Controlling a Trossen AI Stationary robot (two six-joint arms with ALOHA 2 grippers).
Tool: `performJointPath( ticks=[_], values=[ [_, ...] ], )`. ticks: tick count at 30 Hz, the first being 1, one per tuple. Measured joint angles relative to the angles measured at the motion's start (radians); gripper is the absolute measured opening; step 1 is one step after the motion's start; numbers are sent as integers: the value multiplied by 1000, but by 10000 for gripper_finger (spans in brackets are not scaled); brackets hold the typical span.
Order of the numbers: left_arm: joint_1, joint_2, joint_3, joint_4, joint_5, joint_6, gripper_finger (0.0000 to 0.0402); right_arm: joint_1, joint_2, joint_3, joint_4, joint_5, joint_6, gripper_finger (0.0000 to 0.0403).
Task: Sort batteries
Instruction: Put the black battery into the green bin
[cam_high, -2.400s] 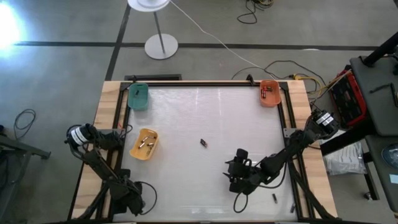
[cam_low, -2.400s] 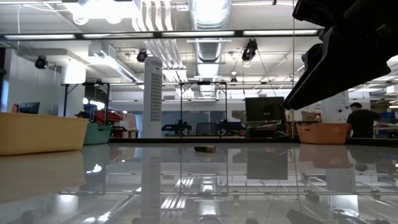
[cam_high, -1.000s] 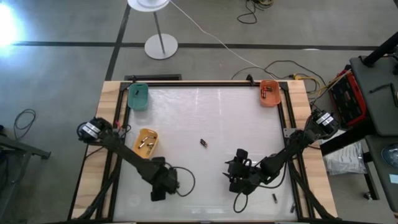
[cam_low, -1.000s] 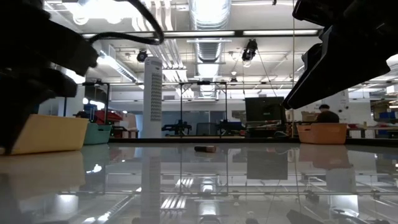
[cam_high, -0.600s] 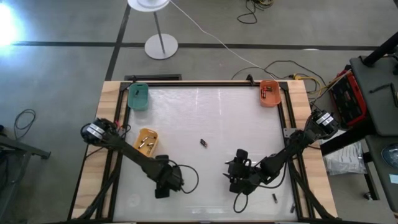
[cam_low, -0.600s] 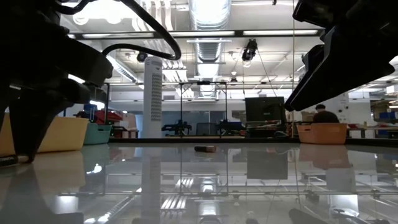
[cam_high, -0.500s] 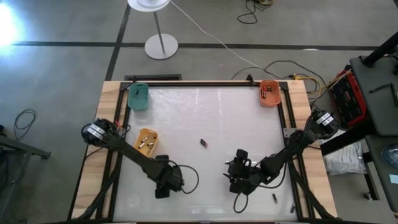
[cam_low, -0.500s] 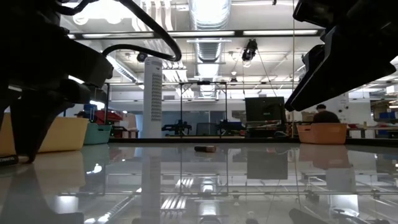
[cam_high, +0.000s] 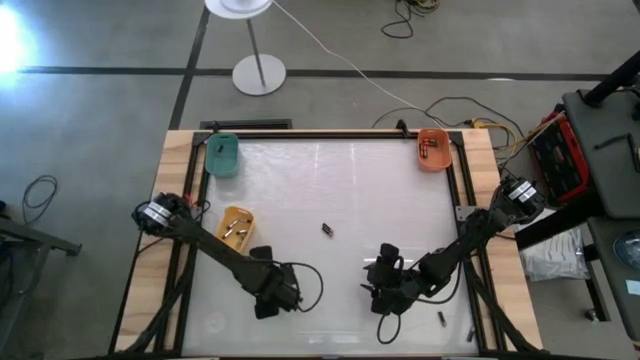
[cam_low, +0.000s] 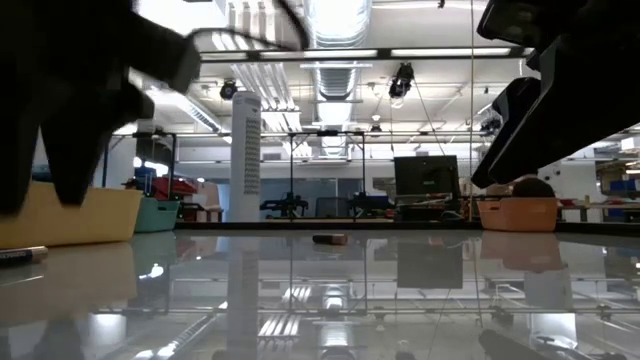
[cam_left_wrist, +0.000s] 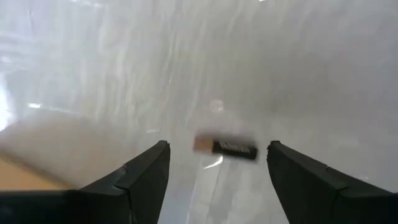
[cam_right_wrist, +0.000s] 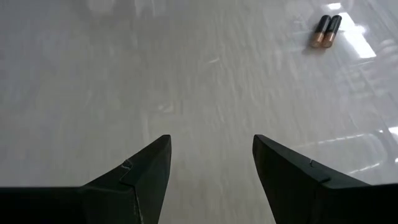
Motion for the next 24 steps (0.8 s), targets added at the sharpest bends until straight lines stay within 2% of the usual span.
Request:
performJointPath(
  ticks=[4,7,11,14,16,20,24],
  values=[
    [-12,0,144,-147,-29,-78,247,0,0,0,0,-1,1,219],
    [-23,-2,242,-229,-51,-227,247,0,0,0,1,-1,13,219],
    [-59,-2,318,-243,-93,-507,247,0,0,0,0,-4,5,219],
    [-83,-2,330,-246,-108,-781,247,0,0,0,1,-5,-21,219],
    [-96,0,330,-247,-113,-895,247,0,0,0,1,-5,-29,219],
    [-125,35,330,-249,-92,-973,247,0,0,0,1,-5,-30,219],
    [-142,96,332,-235,-37,-944,247,0,0,0,1,-5,-40,219]
  ],
)
